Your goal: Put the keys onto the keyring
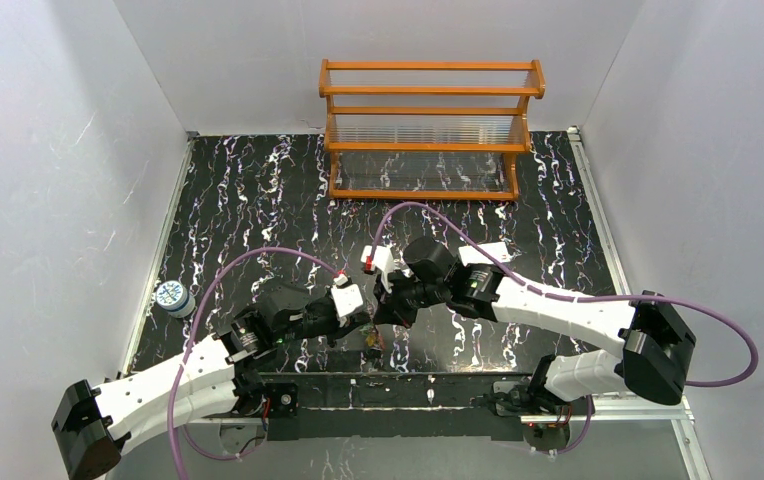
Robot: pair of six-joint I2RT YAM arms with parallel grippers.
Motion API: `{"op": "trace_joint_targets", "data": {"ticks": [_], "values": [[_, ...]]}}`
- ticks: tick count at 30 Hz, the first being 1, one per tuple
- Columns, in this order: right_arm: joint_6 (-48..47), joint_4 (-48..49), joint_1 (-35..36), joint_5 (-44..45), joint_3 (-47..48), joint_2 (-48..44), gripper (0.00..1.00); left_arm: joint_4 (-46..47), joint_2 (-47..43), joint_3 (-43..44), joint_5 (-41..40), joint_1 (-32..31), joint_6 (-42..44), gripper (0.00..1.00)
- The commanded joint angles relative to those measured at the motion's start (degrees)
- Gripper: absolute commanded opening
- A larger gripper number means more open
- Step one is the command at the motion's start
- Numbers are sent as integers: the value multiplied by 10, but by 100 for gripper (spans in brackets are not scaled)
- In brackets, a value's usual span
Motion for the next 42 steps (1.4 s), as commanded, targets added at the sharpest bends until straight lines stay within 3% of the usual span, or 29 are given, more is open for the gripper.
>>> {"op": "trace_joint_targets", "data": {"ticks": [1, 18, 27, 42], "values": [[-10, 44, 12, -10, 30, -20, 1, 22, -2, -5, 16, -2, -5, 0], [-38, 34, 22, 30, 41, -22, 1, 22, -1, -6, 19, -3, -8, 0], [-16, 23, 22, 114, 39, -24, 1, 21, -3, -7, 20, -3, -9, 0], [-16, 0, 22, 152, 25, -25, 1, 21, -11, -7, 19, -3, -12, 0]]}}
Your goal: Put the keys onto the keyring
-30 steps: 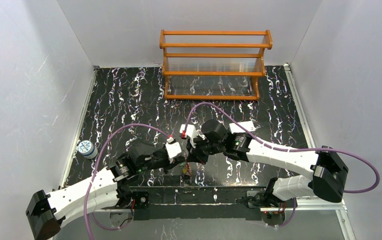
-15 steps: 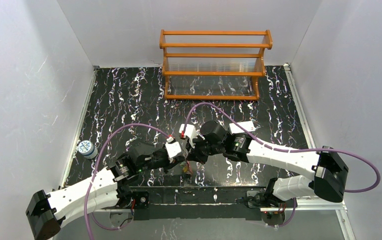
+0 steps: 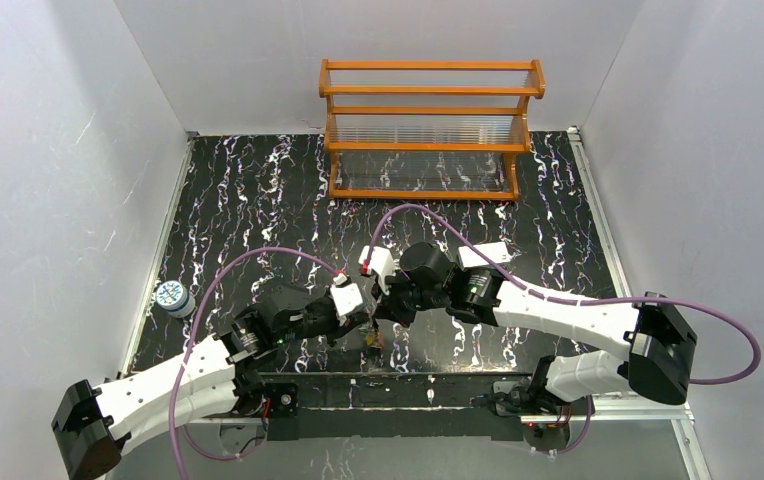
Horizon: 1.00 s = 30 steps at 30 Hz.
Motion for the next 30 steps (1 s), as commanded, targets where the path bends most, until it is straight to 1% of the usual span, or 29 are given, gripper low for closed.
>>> {"op": "trace_joint_targets", "data": {"ticks": [1, 10, 19, 22, 24, 25, 26, 27, 28, 30], "values": [[-4, 11, -4, 53, 14, -19, 1, 17, -13, -2, 28, -4, -5, 0], [-11, 15, -4, 87, -2, -35, 1, 20, -23, -5, 26, -4, -14, 0], [-18, 21, -4, 55, -11, -30, 2, 33, -31, -13, 26, -3, -16, 0], [-21, 30, -4, 48, -20, -40, 32, 38, -39, -16, 24, -3, -16, 0], [-24, 49, -4, 47, -36, -58, 48, 38, -45, -18, 23, -4, -14, 0], [-27, 63, -4, 47, -45, -70, 54, 38, -49, -19, 23, -4, -14, 0], [-29, 79, -4, 43, -55, -81, 57, 38, -53, -20, 21, -3, -13, 0], [-33, 92, -4, 40, -63, -92, 64, 38, -57, -21, 20, -3, -12, 0], [-35, 100, -4, 34, -70, -104, 68, 38, -60, -22, 21, -3, -12, 0], [-34, 132, -4, 32, -81, -124, 72, 38, -68, -24, 21, -4, -11, 0]]}}
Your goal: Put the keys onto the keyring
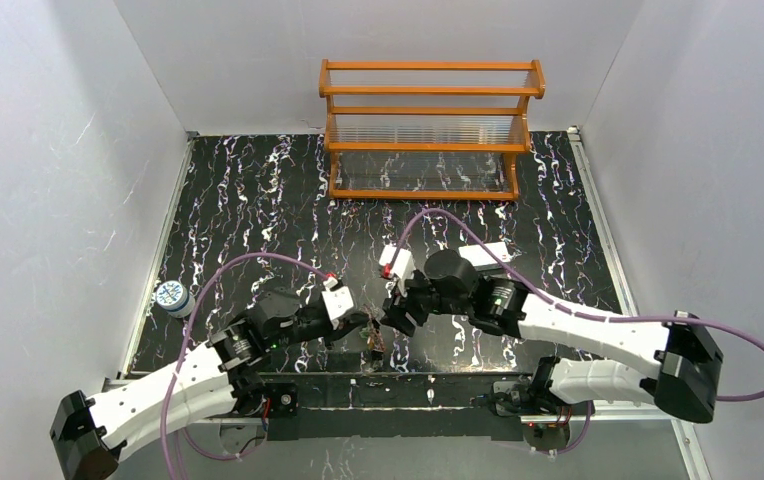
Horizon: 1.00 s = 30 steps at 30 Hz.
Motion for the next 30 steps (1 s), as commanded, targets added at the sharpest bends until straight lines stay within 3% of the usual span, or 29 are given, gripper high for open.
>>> {"op": "trace_joint_targets", "data": {"ticks": [1, 6, 13, 17, 30], "values": [[-11, 104, -1, -7, -21, -58, 72, 20, -25, -3, 13, -2, 1, 0], [-17, 148, -1, -15, -49, -90, 72, 29, -40, -6, 23, -2, 4, 0], [-96, 237, -1, -158, -106, -130, 68, 58, -53, -18, 48, -3, 10, 0], [-111, 278, -1, -170, -132, -144, 54, 71, -53, -22, 68, -3, 15, 0], [-146, 303, -1, -175, -159, -106, 40, 93, -50, -20, 93, -2, 15, 0]]}}
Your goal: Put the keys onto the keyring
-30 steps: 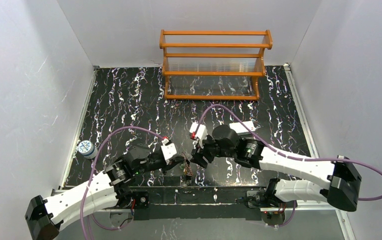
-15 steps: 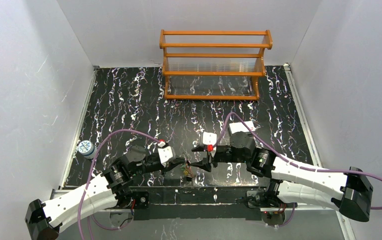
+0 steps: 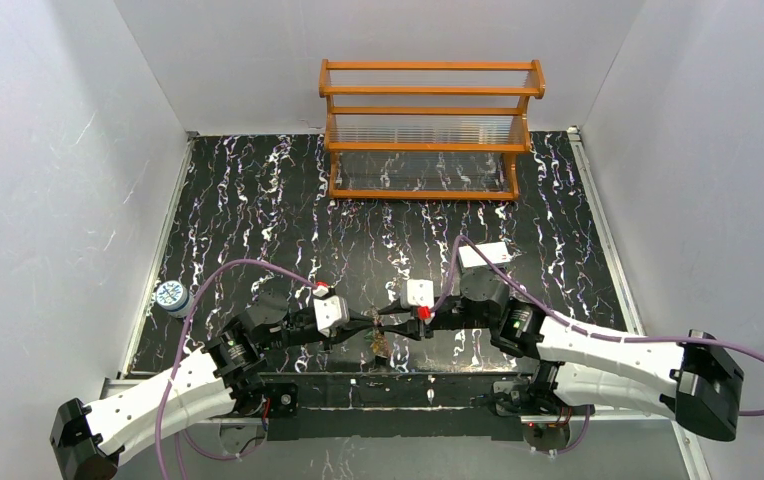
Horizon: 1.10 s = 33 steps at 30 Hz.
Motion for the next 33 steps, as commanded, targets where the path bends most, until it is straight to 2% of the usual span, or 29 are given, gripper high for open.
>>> {"op": "trace_joint_targets", "data": {"ticks": [1, 6, 17, 22, 28, 33], "values": [[-15, 40, 0, 2, -8, 13, 36, 33, -5, -1, 20, -2, 5, 0], [-16, 45, 0, 20, -15, 23, 31, 34, -3, 0, 24, -2, 5, 0], [-30, 40, 0, 16, -20, 21, 1, 34, -5, 0, 26, -2, 6, 0], [-39, -17, 0, 24, 10, 20, 1, 12, -7, 10, 0, -2, 10, 1], [-32, -150, 0, 45, 106, 54, 1, -65, -19, 36, -51, -2, 32, 25], [-16, -268, 0, 32, 189, 112, 1, -83, -29, 41, -62, -3, 49, 31]]}}
